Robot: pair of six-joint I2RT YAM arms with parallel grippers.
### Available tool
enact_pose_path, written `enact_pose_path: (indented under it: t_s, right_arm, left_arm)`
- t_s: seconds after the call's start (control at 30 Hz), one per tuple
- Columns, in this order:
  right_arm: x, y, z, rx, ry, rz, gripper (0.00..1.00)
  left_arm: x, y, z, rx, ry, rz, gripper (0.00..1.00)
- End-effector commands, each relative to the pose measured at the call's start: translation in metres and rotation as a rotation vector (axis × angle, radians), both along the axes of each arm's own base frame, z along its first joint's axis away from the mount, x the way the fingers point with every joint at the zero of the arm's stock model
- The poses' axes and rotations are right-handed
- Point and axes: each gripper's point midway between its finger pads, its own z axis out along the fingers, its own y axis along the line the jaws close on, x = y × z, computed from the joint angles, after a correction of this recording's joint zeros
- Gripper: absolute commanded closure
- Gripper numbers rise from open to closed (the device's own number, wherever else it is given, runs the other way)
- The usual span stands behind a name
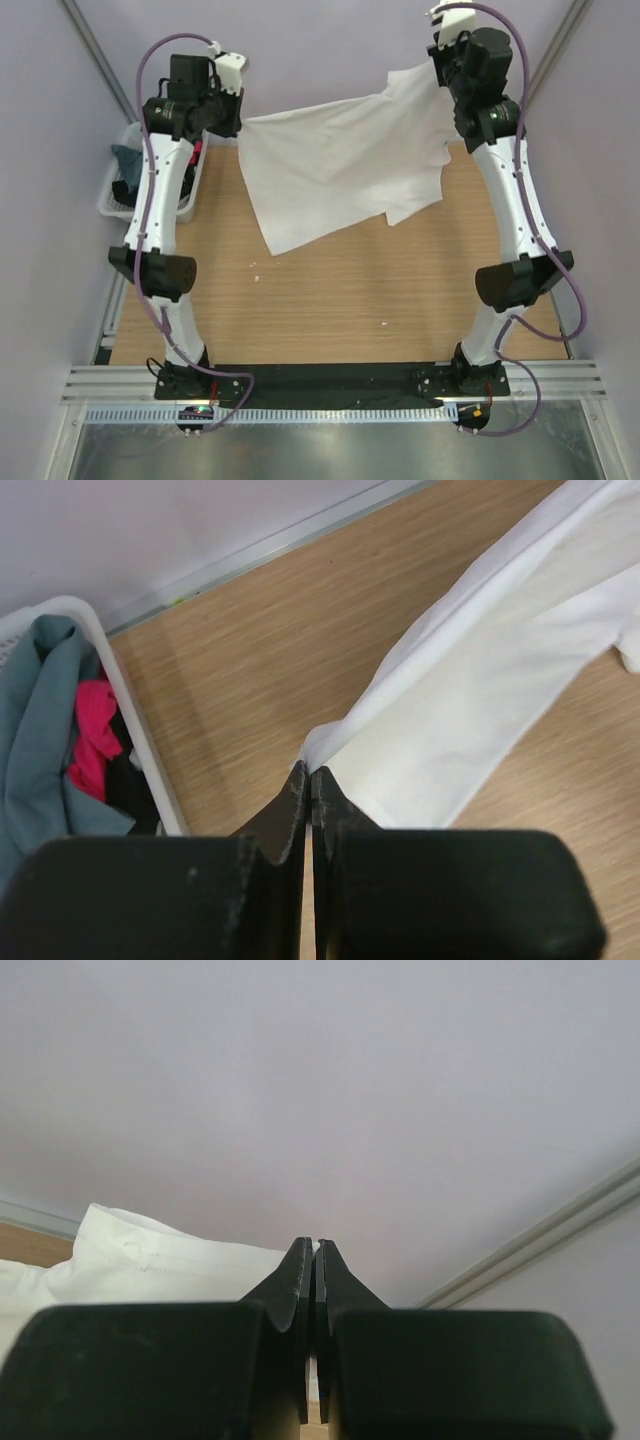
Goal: Fold and stack the t-shirts
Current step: Flatten the tshirt out
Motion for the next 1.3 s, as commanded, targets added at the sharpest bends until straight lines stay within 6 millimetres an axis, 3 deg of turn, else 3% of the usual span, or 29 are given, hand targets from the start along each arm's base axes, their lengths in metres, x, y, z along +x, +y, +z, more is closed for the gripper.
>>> enact_pose_path:
  t_s: [0.0, 0.03, 0.07, 0.1, 0.13, 0.17, 0.27, 0.3, 0.33, 0.37, 0.4, 0.47, 0.5, 0.6, 0.73, 1.0, 1.1, 1.17, 1.27]
  right_arm:
    - [-0.057, -0.012, 0.067, 0.022, -0.138, -0.016, 0.99]
    - [-0.063, -0.014, 0.066, 0.018, -0.134, -0.016, 0.99]
    - [-0.088, -0.02, 0.088, 0.024, -0.18, -0.018, 0.99]
    - [-0.097, -0.022, 0.092, 0.016, -0.189, -0.018, 0.99]
    - [-0.106, -0.024, 0.092, 0.01, -0.188, -0.014, 0.99]
    - [-0.123, -0.029, 0.104, 0.013, -0.218, -0.016, 0.99]
    - [-0.144, -0.042, 0.111, 0.037, -0.225, -0.009, 0.99]
    - [-0.161, -0.054, 0.124, 0.051, -0.258, -0.029, 0.99]
    - [-0.168, -0.059, 0.125, 0.086, -0.26, -0.024, 0.99]
    - [-0.18, -0.064, 0.132, 0.096, -0.28, -0.026, 0.99]
    - [-0.204, -0.068, 0.146, 0.101, -0.319, -0.028, 0.99]
    - [-0.228, -0.069, 0.147, 0.099, -0.33, -0.021, 0.99]
    - [-0.256, -0.07, 0.153, 0.102, -0.354, -0.016, 0.99]
    - [-0.297, -0.069, 0.162, 0.141, -0.381, 0.003, 0.99]
    - [-0.37, -0.074, 0.186, 0.158, -0.467, 0.014, 0.99]
    - [-0.495, -0.078, 0.219, 0.172, -0.671, 0.054, 0.99]
    - [-0.525, -0.082, 0.225, 0.148, -0.731, 0.042, 0.99]
    - [-0.53, -0.084, 0.225, 0.12, -0.741, 0.033, 0.99]
    - [-0.52, -0.084, 0.22, 0.059, -0.73, 0.017, 0.99]
  left_arm:
    - [-0.031, 0.001, 0.06, -0.018, -0.164, -0.041, 1.0]
    - [-0.033, 0.0, 0.069, -0.025, -0.197, -0.044, 1.0]
    - [-0.039, 0.001, 0.077, -0.021, -0.216, -0.046, 1.0]
    - [-0.049, 0.001, 0.092, -0.025, -0.249, -0.052, 1.0]
    - [-0.056, 0.002, 0.094, -0.022, -0.242, -0.053, 1.0]
    - [-0.062, 0.003, 0.1, -0.021, -0.254, -0.054, 1.0]
    - [-0.089, 0.005, 0.122, -0.019, -0.292, -0.055, 1.0]
    - [-0.096, 0.001, 0.121, -0.014, -0.289, -0.067, 1.0]
    - [-0.114, 0.005, 0.136, -0.015, -0.334, -0.068, 1.0]
    - [-0.122, 0.006, 0.139, -0.003, -0.344, -0.067, 1.0]
    - [-0.132, 0.006, 0.144, 0.008, -0.362, -0.078, 1.0]
    - [-0.156, 0.014, 0.153, 0.013, -0.392, -0.074, 1.0]
    - [-0.162, 0.019, 0.15, 0.031, -0.388, -0.065, 1.0]
    - [-0.196, 0.031, 0.168, 0.035, -0.451, -0.056, 1.0]
    - [-0.24, 0.044, 0.186, 0.041, -0.53, -0.069, 1.0]
    - [-0.324, 0.064, 0.225, 0.012, -0.715, -0.069, 1.0]
    - [-0.345, 0.065, 0.24, -0.015, -0.784, -0.068, 1.0]
    - [-0.349, 0.067, 0.243, -0.017, -0.8, -0.058, 1.0]
    - [-0.334, 0.067, 0.229, 0.005, -0.748, -0.053, 1.0]
